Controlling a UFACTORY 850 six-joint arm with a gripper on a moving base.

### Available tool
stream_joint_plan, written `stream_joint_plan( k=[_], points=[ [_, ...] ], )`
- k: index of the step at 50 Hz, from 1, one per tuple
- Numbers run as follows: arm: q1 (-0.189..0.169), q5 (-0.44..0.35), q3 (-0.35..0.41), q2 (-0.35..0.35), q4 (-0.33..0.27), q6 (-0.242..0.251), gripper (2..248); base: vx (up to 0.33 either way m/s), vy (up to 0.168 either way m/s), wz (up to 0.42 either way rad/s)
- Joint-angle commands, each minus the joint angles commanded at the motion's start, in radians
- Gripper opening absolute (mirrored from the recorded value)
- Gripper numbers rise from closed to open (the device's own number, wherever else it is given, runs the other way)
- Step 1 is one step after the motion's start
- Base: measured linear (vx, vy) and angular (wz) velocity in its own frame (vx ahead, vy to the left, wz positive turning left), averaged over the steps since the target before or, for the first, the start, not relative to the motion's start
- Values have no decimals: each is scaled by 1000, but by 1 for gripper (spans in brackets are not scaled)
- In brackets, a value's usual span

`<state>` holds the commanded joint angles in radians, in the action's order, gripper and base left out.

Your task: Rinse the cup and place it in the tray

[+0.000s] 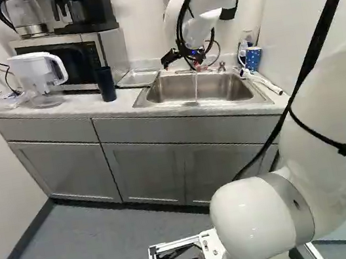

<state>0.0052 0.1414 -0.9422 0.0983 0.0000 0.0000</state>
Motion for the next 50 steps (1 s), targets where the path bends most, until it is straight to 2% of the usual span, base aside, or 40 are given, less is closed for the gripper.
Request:
stream_joint_plan(
  k=[50],
  points=[
    [164, 0, -23, -24, 0, 0, 247, 0, 0, 0]
  ],
)
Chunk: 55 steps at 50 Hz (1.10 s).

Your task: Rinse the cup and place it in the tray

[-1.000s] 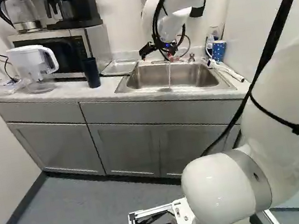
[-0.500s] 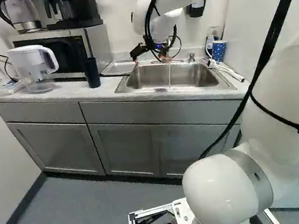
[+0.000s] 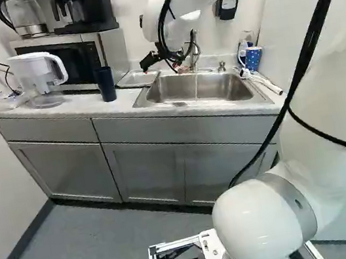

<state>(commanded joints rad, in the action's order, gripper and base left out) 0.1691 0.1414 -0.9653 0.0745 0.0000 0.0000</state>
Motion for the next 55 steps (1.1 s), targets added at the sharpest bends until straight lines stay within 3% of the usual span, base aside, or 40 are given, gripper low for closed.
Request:
stream_joint_plan(
  k=[55],
  points=[
    [169, 0, -73, -74, 0, 0, 247, 0, 0, 0]
  ],
)
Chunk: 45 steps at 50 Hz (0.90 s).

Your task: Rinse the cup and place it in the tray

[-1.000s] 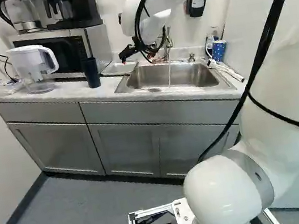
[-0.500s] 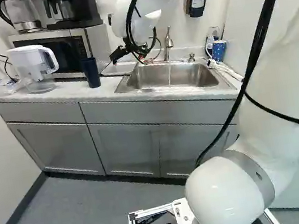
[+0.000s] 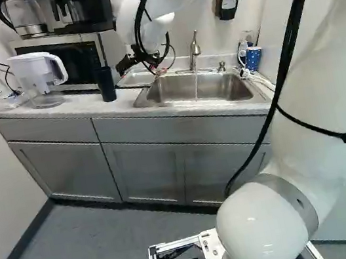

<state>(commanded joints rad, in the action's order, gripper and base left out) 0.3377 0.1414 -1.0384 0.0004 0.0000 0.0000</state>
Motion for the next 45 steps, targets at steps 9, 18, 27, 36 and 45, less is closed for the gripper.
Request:
stream_joint_plan(
  k=[9, 18, 27, 36, 45],
  points=[
    [26, 0, -17, -16, 0, 0, 247, 0, 0, 0],
    [52, 0, -34, -34, 0, 0, 247, 0, 0, 0],
    [77, 0, -53, -52, 0, 0, 247, 0, 0, 0],
    [102, 0, -74, -72, 0, 0, 247, 0, 0, 0],
    [127, 0, -96, -92, 0, 0, 247, 0, 0, 0]
  ],
)
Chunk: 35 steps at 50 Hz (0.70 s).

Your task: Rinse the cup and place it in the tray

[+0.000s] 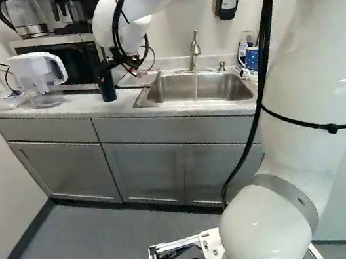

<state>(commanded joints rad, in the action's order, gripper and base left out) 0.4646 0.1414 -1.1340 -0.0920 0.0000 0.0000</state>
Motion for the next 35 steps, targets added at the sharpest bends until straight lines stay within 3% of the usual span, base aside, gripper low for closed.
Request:
stream_joint_plan(
  k=[14, 35],
  points=[
    [31, 0, -30, -28, 0, 0, 247, 0, 0, 0],
    [33, 0, -32, -30, 0, 0, 247, 0, 0, 0]
  ],
)
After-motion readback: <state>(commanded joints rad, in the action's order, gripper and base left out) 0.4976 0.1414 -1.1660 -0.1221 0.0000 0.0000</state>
